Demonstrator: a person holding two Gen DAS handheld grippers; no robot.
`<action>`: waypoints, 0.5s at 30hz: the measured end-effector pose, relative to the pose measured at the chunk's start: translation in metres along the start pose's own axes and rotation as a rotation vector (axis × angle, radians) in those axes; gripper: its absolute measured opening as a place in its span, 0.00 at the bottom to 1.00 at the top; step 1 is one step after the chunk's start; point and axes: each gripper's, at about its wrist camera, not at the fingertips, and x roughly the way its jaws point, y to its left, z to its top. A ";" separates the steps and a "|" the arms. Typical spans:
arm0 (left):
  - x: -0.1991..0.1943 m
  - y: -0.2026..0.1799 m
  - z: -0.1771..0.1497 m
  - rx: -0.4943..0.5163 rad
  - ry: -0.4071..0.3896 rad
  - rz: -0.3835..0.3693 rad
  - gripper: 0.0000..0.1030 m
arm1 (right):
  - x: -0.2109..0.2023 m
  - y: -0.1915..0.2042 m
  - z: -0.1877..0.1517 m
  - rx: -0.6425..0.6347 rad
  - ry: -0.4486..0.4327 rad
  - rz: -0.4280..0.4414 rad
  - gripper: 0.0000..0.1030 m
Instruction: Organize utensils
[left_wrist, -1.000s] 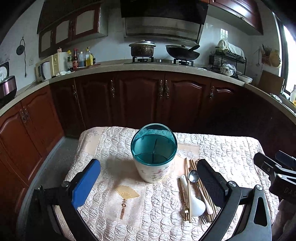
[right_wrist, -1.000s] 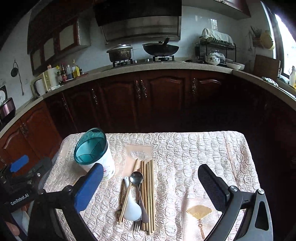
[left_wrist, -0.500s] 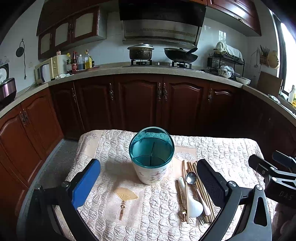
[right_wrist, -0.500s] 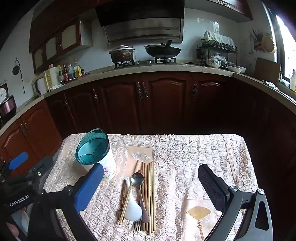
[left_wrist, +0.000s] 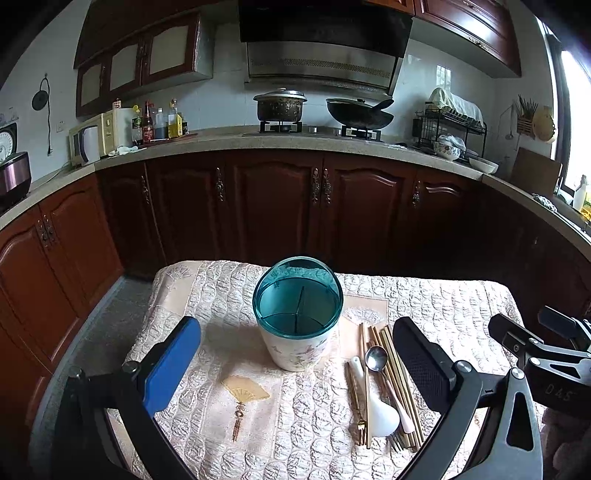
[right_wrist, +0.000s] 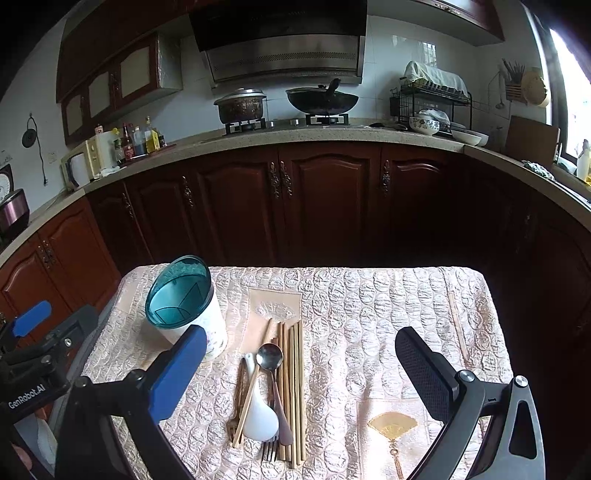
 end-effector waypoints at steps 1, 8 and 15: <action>0.000 -0.001 0.000 0.004 -0.001 0.000 1.00 | 0.000 0.000 0.000 -0.002 0.001 -0.001 1.00; -0.002 -0.005 0.002 0.030 -0.022 0.008 1.00 | 0.004 -0.001 -0.003 -0.013 -0.006 0.009 1.00; 0.000 -0.006 0.002 0.031 -0.015 0.000 1.00 | 0.005 -0.002 -0.004 -0.014 -0.008 0.017 1.00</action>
